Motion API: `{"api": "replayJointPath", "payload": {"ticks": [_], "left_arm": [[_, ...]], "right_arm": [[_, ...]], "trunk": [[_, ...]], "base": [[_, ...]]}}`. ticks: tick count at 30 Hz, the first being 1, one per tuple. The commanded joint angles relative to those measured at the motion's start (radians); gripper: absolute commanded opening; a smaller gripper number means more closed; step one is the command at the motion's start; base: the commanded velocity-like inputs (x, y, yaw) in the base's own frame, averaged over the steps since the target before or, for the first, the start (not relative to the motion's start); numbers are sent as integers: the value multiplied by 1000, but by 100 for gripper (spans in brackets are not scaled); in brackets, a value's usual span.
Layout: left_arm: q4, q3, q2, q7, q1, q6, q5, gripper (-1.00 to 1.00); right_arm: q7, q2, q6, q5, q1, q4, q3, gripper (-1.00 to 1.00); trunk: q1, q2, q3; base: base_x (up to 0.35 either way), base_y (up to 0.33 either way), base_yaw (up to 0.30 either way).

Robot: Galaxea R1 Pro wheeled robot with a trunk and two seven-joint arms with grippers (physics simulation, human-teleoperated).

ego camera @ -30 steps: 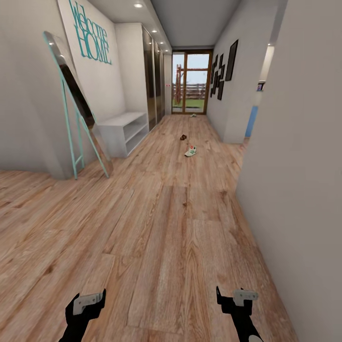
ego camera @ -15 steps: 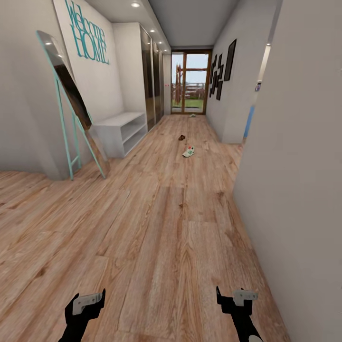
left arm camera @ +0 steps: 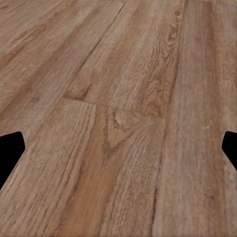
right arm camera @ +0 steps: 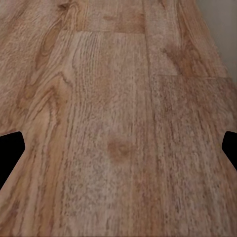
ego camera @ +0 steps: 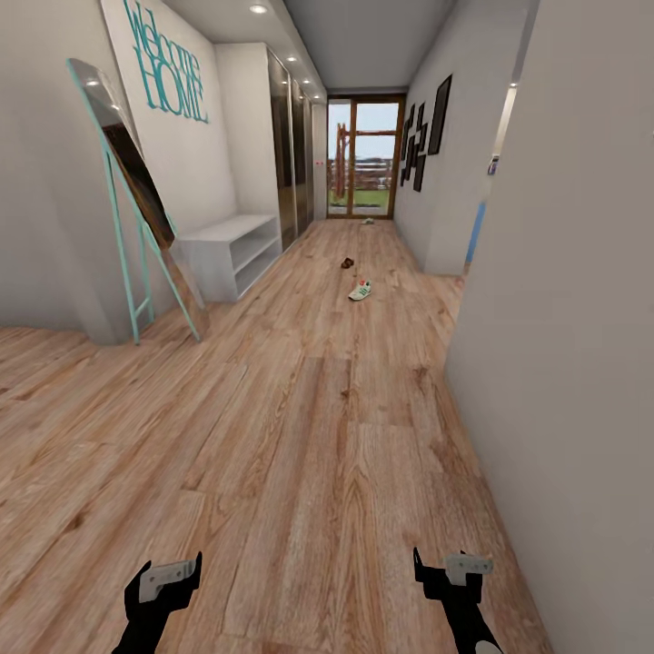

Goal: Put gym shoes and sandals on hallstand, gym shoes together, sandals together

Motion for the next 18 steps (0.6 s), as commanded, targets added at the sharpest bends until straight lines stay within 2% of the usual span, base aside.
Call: {"api": "replayJointPath", "payload": {"ticks": [1,18], "left_arm": [[0,0,0,0,0,0,0,100],[0,2,1,0,0,0,2,100]], "right_arm": [[0,0,0,0,0,0,0,100],[0,0,0,0,0,0,0,100]], "trunk": [[0,0,0],[0,0,0]], "base": [[31,-8,0],[150,-3,0]]}}
